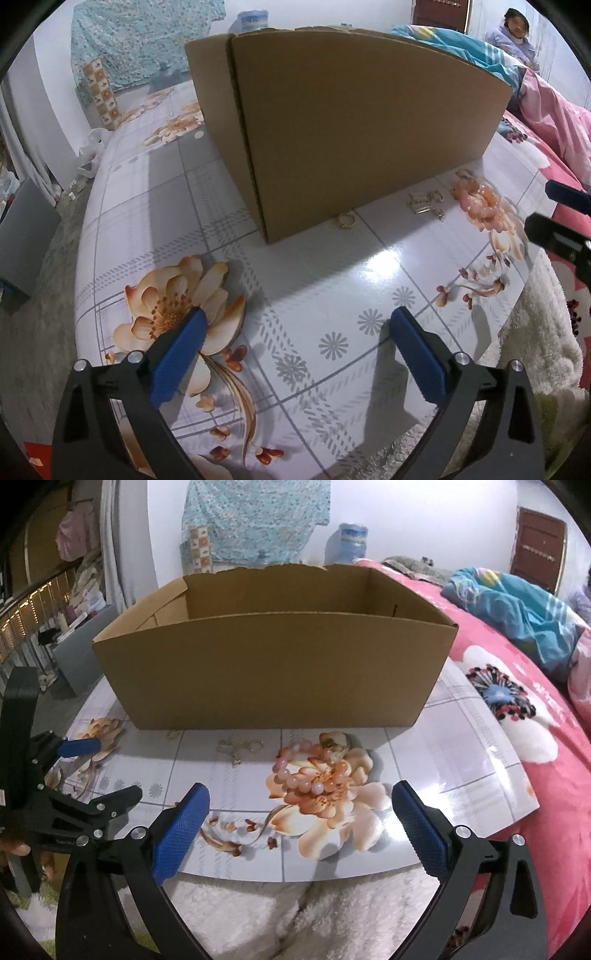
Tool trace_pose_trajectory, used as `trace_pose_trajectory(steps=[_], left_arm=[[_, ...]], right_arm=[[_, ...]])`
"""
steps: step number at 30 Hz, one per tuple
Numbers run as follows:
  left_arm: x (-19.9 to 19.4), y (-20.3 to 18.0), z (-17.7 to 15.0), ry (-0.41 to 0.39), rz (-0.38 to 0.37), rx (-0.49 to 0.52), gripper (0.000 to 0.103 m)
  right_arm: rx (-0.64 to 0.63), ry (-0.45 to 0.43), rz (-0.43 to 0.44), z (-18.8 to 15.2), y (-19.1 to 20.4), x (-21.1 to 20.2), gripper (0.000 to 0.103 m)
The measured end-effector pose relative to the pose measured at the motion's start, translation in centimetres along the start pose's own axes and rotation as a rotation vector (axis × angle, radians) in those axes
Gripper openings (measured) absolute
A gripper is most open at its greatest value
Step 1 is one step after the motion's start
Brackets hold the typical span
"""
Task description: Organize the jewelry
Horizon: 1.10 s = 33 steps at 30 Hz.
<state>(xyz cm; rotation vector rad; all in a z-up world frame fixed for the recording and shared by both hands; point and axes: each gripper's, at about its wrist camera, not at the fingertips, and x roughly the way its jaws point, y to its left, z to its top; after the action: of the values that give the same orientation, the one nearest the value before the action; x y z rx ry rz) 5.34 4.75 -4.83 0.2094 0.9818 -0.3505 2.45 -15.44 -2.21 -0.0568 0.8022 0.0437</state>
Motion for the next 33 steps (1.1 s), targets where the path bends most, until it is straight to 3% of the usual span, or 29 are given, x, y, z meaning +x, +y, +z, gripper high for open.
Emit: trace_pose_trajectory(steps=[15,33], left_arm=[[0.1,0.1,0.1,0.015,-0.008,-0.003,0.099],[0.0,0.0,-0.2,0.002,-0.003,0.006,0.099]], right_arm=[[-0.007,-0.091,-0.099,0.7,-0.5,-1.7,0.095],[0.034,-0.214,-0.148,1.6,-1.4,-4.8,0.095]])
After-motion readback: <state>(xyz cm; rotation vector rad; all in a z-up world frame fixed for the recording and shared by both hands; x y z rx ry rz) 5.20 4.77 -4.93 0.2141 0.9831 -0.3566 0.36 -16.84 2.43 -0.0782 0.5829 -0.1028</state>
